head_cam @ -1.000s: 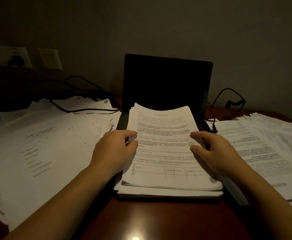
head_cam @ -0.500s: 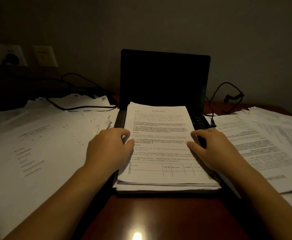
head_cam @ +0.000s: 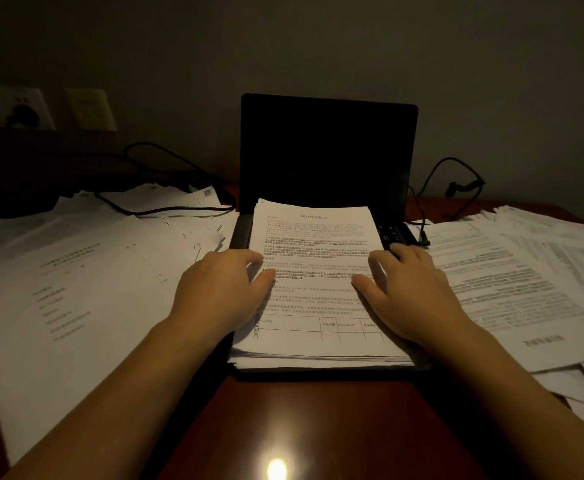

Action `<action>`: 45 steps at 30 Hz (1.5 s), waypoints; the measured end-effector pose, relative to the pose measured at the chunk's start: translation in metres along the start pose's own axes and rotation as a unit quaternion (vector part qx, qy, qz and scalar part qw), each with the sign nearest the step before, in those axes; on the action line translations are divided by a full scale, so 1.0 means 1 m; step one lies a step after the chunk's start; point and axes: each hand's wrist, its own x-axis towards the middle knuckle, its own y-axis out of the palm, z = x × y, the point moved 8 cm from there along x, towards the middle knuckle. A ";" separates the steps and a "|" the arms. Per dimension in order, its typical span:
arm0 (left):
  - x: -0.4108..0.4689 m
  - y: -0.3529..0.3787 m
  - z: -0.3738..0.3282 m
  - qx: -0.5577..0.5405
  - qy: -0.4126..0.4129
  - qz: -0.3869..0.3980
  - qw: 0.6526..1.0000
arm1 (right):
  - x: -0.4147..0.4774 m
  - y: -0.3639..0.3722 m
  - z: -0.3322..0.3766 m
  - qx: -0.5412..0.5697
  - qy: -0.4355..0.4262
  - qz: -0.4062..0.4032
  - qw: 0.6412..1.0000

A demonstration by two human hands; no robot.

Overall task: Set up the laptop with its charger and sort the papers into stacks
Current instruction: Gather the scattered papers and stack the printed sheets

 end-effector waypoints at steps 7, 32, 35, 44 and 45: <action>0.000 -0.018 0.006 0.017 0.043 0.009 0.999 | 0.006 -0.016 0.042 0.030 -0.102 -0.039 0.994; -0.053 -0.076 0.241 0.129 -0.056 0.148 0.979 | 0.043 0.040 0.278 0.113 -0.164 0.148 0.969; -0.041 -0.082 0.236 0.121 -0.030 0.151 0.981 | 0.049 0.040 0.272 0.139 -0.149 0.155 0.967; -0.036 -0.161 0.305 0.085 -0.293 -0.014 0.952 | 0.068 0.030 0.251 0.208 -0.082 0.105 0.969; -0.042 -0.165 0.308 0.070 -0.304 -0.013 0.950 | 0.069 0.030 0.248 0.204 -0.080 0.093 0.971</action>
